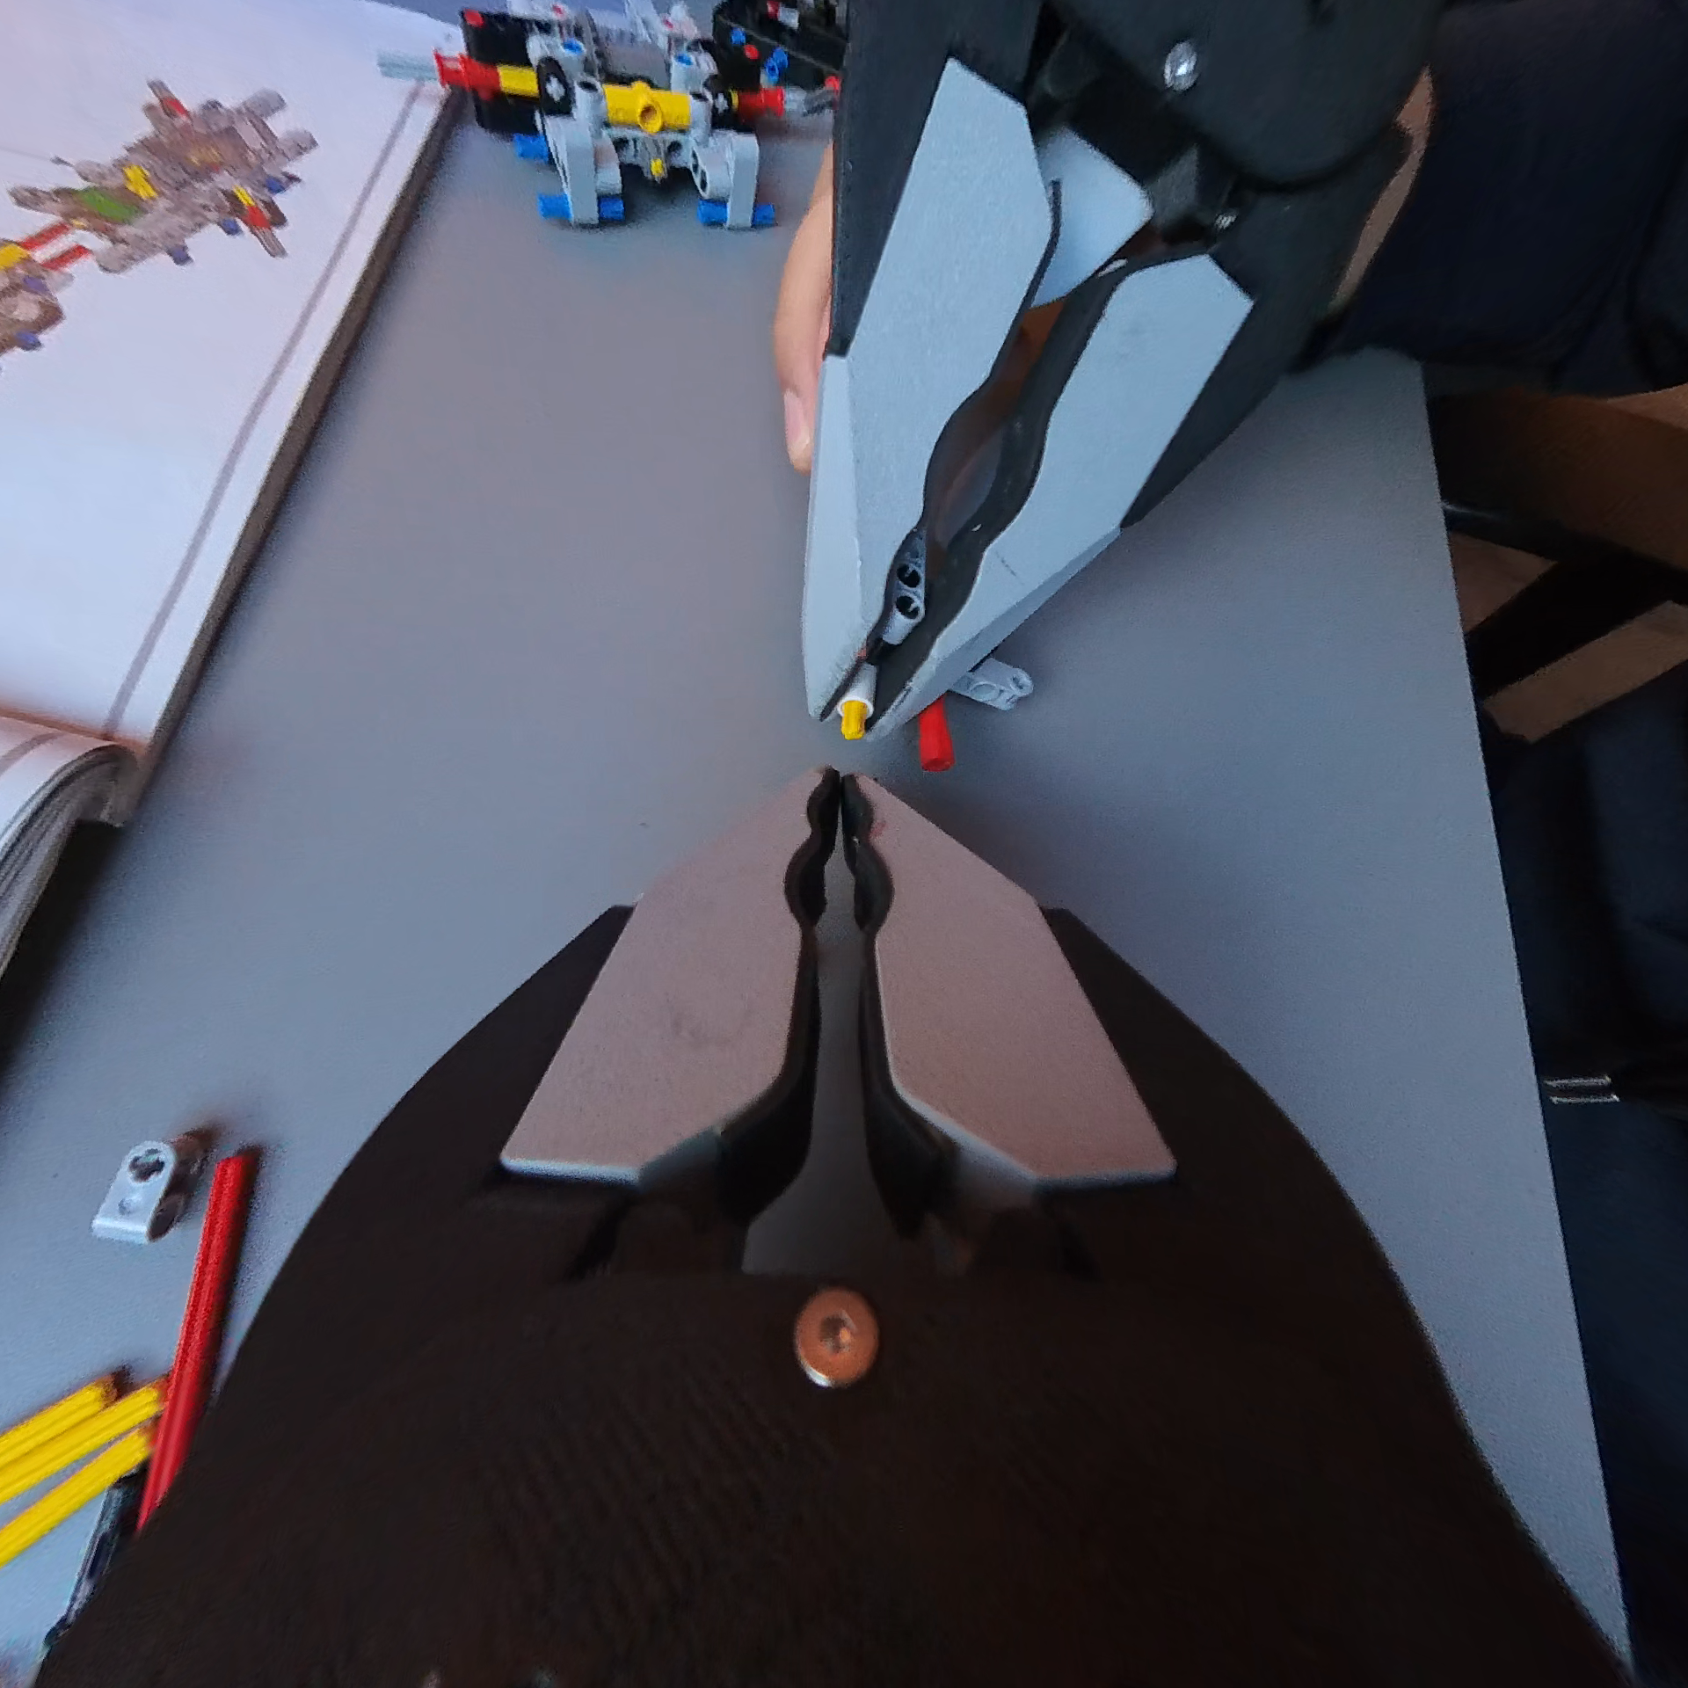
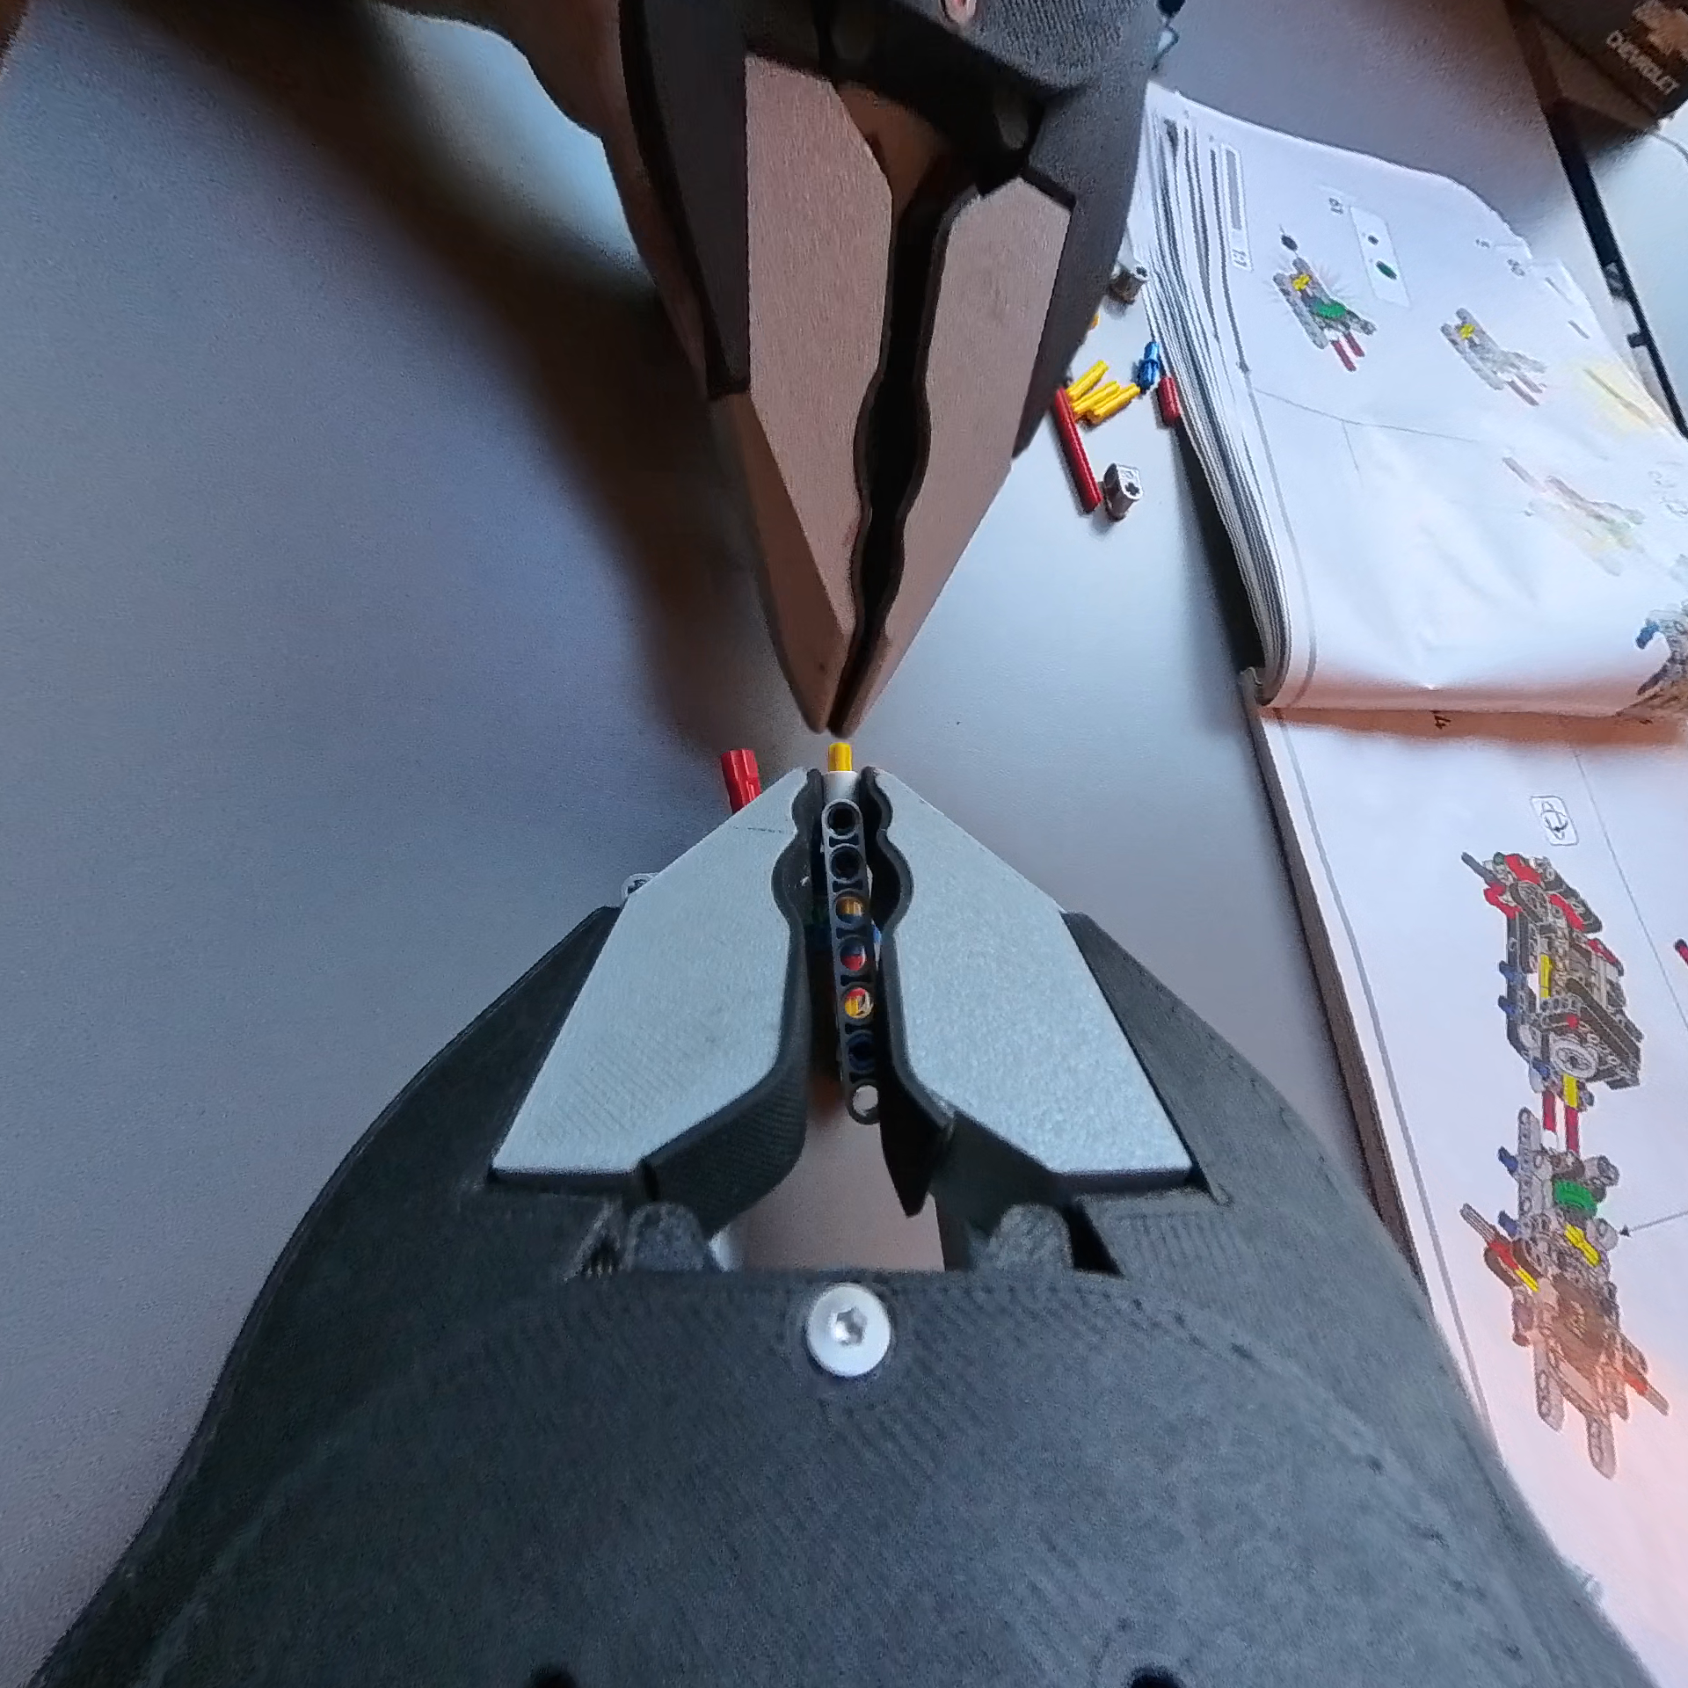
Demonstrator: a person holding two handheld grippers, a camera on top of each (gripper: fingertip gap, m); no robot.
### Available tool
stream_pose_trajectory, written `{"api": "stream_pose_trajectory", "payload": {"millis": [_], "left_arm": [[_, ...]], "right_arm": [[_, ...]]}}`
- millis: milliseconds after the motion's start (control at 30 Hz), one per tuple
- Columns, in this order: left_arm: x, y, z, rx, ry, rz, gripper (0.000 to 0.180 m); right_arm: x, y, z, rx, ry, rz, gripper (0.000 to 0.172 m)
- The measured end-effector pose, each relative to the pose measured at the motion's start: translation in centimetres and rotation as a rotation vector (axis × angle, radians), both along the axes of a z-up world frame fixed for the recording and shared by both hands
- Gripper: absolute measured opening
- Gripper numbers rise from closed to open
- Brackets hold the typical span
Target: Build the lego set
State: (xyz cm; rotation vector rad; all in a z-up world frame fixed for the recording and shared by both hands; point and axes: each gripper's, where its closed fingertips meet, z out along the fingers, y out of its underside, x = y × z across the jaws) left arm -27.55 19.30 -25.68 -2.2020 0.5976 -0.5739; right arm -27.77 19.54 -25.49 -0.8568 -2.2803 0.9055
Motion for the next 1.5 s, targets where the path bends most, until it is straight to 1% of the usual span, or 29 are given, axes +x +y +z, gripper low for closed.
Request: {"api": "stream_pose_trajectory", "payload": {"millis": [67,233,433,600,733,800,833,1067,1133,1200,1267,1400,1500], "left_arm": [[0.1,0.2,-0.3,-0.017,0.013,0.007,0.000],[1.0,0.1,0.0,-0.053,-0.072,-0.011,0.009],[1.1,0.1,0.5,-0.054,-0.133,-0.015,0.000],[1.2,0.0,0.6,-0.069,-0.155,-0.018,0.000],[1.5,-0.3,0.7,-0.118,-0.239,-0.027,0.005],[1.4,-0.3,0.8,-0.130,-0.263,-0.023,0.003],[1.3,-0.2,0.8,-0.125,-0.262,-0.017,0.000],[1.1,0.2,0.4,-0.103,-0.194,0.027,0.000],[1.0,0.2,0.6,-0.096,-0.200,0.033,0.000],[0.9,0.2,0.4,-0.108,-0.205,0.038,0.000],[0.7,0.2,0.4,-0.116,-0.210,0.045,0.000],[0.4,0.2,0.1,-0.137,-0.213,0.063,0.000],[0.1,0.3,0.0,-0.146,-0.226,0.076,0.000]], "right_arm": [[0.1,-0.1,0.0,0.001,0.004,0.009,0.004],[0.1,-0.2,0.0,0.020,0.018,0.023,0.004],[0.2,-0.5,0.1,0.031,0.037,0.045,0.004],[0.3,-0.6,0.1,0.044,0.044,0.056,0.004],[0.3,-0.7,0.1,0.059,0.049,0.065,0.004],[0.4,-0.8,0.1,0.055,0.053,0.069,0.004],[0.4,-0.8,0.2,0.053,0.057,0.071,0.004],[0.2,-0.5,0.0,0.082,0.064,0.058,0.004],[0.1,-0.4,0.1,0.071,0.070,0.055,0.004],[0.0,0.3,0.7,0.063,0.085,0.025,0.017],[0.3,1.2,1.6,0.027,0.096,-0.005,0.025],[2.1,2.2,2.6,-0.105,0.071,0.002,0.028],[2.9,3.4,2.1,-0.113,0.031,-0.016,0.029]]}}
